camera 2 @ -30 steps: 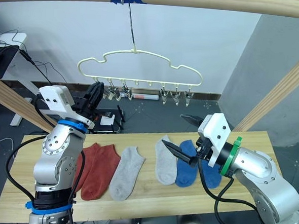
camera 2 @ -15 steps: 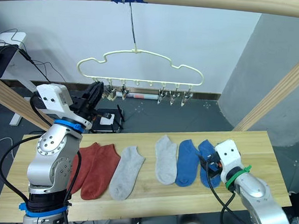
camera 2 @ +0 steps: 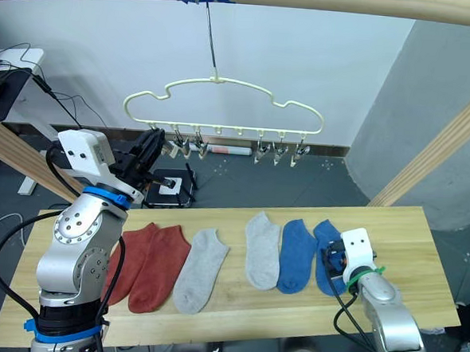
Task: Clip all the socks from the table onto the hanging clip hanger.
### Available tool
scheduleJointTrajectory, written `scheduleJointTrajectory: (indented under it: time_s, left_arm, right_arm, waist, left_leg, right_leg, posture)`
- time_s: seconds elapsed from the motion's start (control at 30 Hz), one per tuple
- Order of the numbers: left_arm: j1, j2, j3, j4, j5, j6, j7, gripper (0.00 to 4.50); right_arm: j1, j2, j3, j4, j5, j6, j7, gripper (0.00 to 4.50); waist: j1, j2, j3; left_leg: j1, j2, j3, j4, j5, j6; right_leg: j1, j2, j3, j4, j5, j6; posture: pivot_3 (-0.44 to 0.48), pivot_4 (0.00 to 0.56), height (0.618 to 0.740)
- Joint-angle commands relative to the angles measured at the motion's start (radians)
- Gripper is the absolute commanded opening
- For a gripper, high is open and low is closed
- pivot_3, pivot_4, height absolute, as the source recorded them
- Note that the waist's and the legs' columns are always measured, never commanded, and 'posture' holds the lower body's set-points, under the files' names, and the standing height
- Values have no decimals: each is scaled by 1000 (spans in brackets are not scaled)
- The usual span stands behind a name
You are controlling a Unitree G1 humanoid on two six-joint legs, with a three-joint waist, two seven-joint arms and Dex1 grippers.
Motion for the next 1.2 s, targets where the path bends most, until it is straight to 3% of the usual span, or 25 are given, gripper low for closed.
scheduleJointTrajectory:
  time_s: [0.03, 0.23, 0.33, 0.53, 0.7, 1.0, 1.07, 1.2]
  left_arm:
    - [0, 12, 10, -47, -15, -3, -10, 9]
    - [0, 10, 5, -47, -13, -4, -13, 9]
    - [5, 11, 8, -52, -21, 5, -20, 0]
    - [25, 12, 40, -71, -118, 106, -34, 0]
    - [43, 70, 60, -112, -226, 180, -104, 0]
    - [10, 155, 96, -126, -379, 293, -147, 0]
    - [-1, 164, 98, -119, -388, 300, -144, 0]
    - [-18, 163, 103, -114, -418, 325, -129, 0]
  right_arm:
    - [-17, 34, -37, 31, 3, -5, -23, 4500]
    - [-29, 68, -45, 79, 7, 15, -29, 4500]
    - [-24, 87, -66, 88, 11, 29, -45, 3925]
    - [-7, 85, -67, 95, 1, 38, -35, 1811]
    - [5, 68, -38, 83, -20, 2, -14, 19]
    - [-23, -117, 103, -226, -71, -96, 181, 19]
    - [-76, -122, 156, -299, -54, -78, 229, 19]
    - [-211, -15, 263, -348, -5, 12, 250, 19]
  waist:
    - [0, 0, 0]
    - [-1, 1, 0]
    - [-1, 1, 0]
    - [-1, 1, 0]
    - [-1, 1, 0]
    - [5, 4, 5]
    - [1, 3, 6]
    - [2, 3, 6]
  left_leg:
    - [0, 0, 0, 0, 0, 0]
    - [0, 0, 0, 0, 0, 0]
    - [0, 0, 0, 0, 0, 0]
    - [0, 0, 0, 0, 0, 0]
    - [1, 0, 0, 0, 0, 0]
    - [0, 0, 1, 0, 0, 0]
    - [0, 0, 1, 0, 0, 0]
    - [0, 1, -2, 0, 0, -1]
  right_leg:
    - [0, 0, 0, 0, 0, 0]
    - [0, 0, 0, 0, 0, 0]
    - [0, 0, 0, 0, 0, 0]
    - [0, 0, 0, 0, 0, 0]
    - [0, 0, 0, 1, 0, 0]
    - [-1, 0, 1, 0, 0, 1]
    - [-1, 1, 0, 0, 0, 1]
    - [-1, 3, -2, 1, 0, 1]
  posture:
    - [-193, 341, 740]
    - [-193, 338, 740]
    - [-192, 337, 740]
    - [-185, 337, 740]
    - [-179, 338, 740]
    - [-178, 336, 740]
    - [-182, 335, 740]
    - [-184, 335, 740]
